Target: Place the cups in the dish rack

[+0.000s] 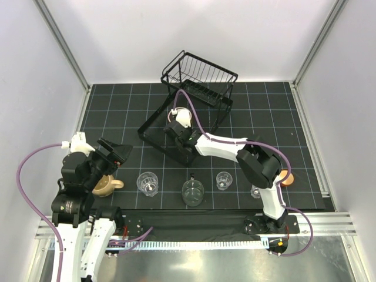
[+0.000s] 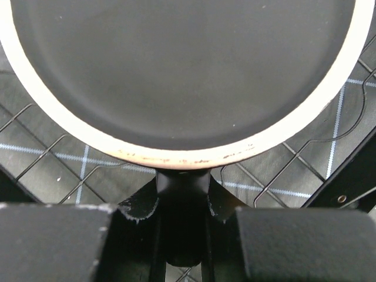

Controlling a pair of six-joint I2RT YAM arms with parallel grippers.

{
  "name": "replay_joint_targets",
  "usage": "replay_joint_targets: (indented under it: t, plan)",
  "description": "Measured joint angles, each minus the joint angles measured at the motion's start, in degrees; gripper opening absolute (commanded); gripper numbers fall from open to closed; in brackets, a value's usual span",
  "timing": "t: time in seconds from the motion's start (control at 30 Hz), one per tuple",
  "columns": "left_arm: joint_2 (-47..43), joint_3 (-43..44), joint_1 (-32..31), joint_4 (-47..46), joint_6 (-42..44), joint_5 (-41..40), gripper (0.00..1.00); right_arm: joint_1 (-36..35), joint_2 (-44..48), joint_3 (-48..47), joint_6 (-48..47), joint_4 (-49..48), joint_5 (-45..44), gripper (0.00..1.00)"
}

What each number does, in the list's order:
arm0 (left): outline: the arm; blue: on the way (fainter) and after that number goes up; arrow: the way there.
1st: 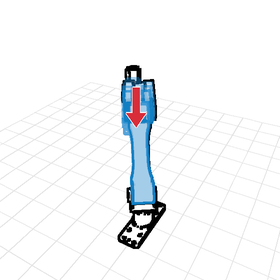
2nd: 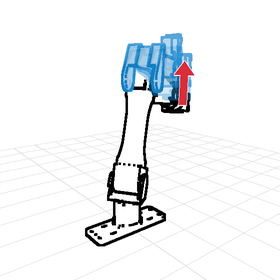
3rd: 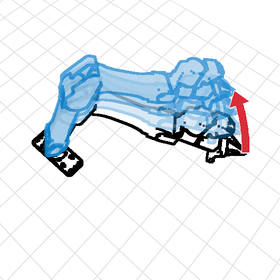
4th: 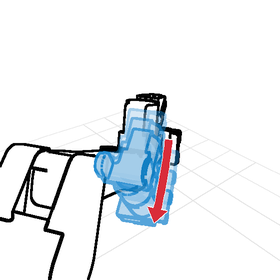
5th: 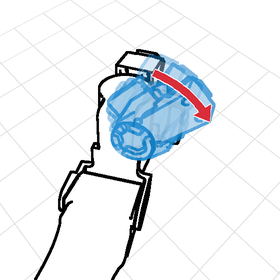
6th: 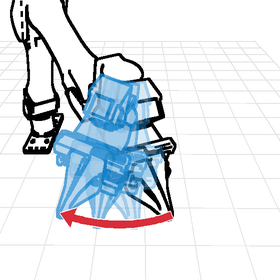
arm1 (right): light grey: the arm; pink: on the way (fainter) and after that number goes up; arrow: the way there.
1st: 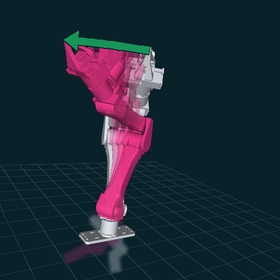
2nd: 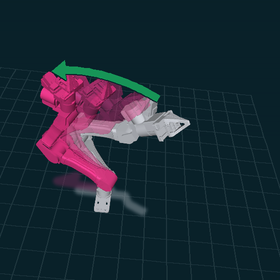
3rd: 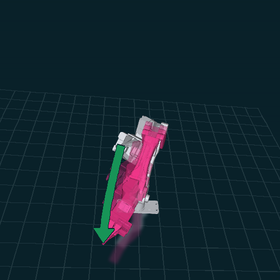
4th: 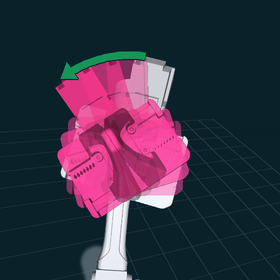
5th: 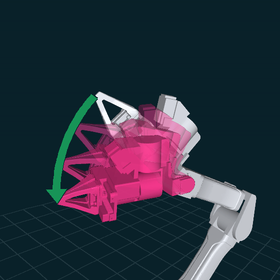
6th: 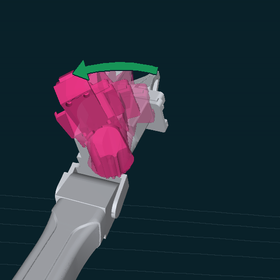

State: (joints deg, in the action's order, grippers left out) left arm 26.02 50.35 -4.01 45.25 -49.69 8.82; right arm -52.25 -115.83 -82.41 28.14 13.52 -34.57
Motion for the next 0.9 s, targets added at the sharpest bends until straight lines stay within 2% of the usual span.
replay_joint_targets:
  t: [0.07, 0.1, 0.2, 0.33, 0.53, 0.9]
  plan:
    - [0.0, 0.0, 0.0, 0.0, -0.1, 0.0, 0.83, 0.3, -0.2, 0.0, 0.0, -0.2, 0.0, 0.16]
    - [0.0, 0.0, 0.0, 0.0, -0.2, 0.1, 0.83, 0.3, -0.2, -0.1, 0.0, -0.3, -0.1, 0.25]
    - [0.0, 0.0, 0.0, 0.0, -0.6, 0.2, 0.83, 0.4, -0.5, -0.6, -0.3, -0.3, -0.7, 0.41]
    - [0.0, 0.0, 0.0, 0.0, -0.8, 0.3, 0.83, 0.5, -0.5, -2.1, -1.3, -0.7, -2.0, 0.53]
    - [-0.1, 0.0, 0.0, 0.0, -0.9, 0.4, 0.83, 0.5, -0.3, -2.3, -2.1, -1.0, -2.3, 0.59]
    - [-0.9, 0.0, 0.0, 0.0, -0.9, 0.8, 0.83, -3.3, 7.9, 2.6, -2.2, 2.4, -3.8, 0.59]
